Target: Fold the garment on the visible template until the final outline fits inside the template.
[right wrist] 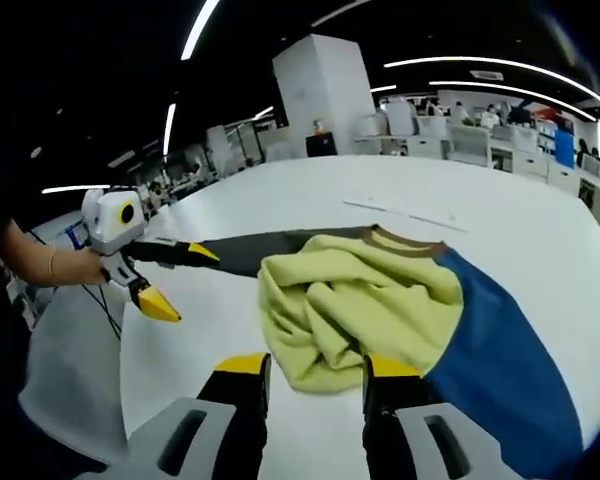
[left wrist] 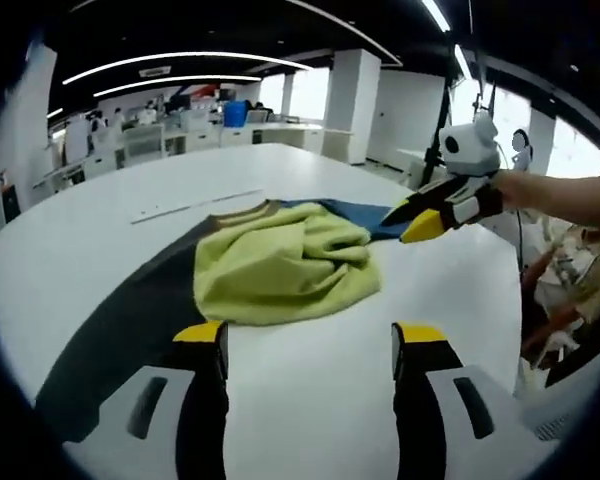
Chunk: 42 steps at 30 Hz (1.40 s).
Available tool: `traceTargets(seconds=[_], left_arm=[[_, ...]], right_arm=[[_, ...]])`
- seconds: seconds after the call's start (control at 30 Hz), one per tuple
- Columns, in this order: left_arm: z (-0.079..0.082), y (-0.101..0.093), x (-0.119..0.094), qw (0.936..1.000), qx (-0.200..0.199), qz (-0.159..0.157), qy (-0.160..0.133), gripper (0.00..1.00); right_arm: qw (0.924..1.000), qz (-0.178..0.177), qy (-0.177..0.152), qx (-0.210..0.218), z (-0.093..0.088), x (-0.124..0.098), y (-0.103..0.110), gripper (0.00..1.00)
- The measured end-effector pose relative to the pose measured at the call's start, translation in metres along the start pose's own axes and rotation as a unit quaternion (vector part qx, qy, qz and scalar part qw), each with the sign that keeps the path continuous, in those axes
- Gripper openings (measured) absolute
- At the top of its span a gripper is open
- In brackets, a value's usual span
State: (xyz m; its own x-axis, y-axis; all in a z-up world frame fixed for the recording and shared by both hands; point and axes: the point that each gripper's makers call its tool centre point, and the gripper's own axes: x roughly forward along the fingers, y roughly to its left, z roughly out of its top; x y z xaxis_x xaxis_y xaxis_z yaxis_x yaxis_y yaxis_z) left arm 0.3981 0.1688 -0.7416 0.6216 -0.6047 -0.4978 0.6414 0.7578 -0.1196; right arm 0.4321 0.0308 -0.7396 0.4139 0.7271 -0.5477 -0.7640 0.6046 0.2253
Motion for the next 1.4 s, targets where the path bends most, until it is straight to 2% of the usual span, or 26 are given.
traceTargets(seconds=[0.17,0.43,0.73,0.9,1.17,1.27,1.37,1.4], left_arm=[[0.000,-0.020,0.022,0.9995,0.015,-0.027,0.008,0.51],[0.000,-0.041,0.050,0.9984,0.030,-0.046,0.014,0.42],[0.003,-0.066,0.078,0.9965,0.043,-0.069,0.017,0.35],[0.004,-0.070,0.088,0.9961,0.056,-0.065,0.020,0.30],[0.005,-0.074,0.103,0.9955,0.067,-0.062,0.026,0.26],[0.005,-0.074,0.109,0.9941,0.089,-0.054,0.030,0.24],[0.004,-0.072,0.115,0.9905,0.127,-0.039,0.035,0.20],[0.004,-0.073,0.116,0.9904,0.127,-0.040,0.037,0.19]], right_arm=[[0.9999,0.009,0.006,0.000,-0.002,0.006,-0.003,0.25],[0.9998,0.017,0.014,-0.005,-0.004,0.017,-0.007,0.21],[0.9984,0.015,0.037,-0.040,-0.013,0.028,-0.010,0.16],[0.9965,0.008,0.051,-0.065,-0.020,0.032,-0.015,0.14],[0.9955,0.006,0.050,-0.080,-0.020,0.033,-0.018,0.11],[0.9955,0.009,0.049,-0.081,-0.019,0.034,-0.017,0.11],[0.9955,0.009,0.049,-0.080,-0.020,0.037,-0.017,0.10],[0.9955,0.009,0.050,-0.080,-0.021,0.038,-0.017,0.10]])
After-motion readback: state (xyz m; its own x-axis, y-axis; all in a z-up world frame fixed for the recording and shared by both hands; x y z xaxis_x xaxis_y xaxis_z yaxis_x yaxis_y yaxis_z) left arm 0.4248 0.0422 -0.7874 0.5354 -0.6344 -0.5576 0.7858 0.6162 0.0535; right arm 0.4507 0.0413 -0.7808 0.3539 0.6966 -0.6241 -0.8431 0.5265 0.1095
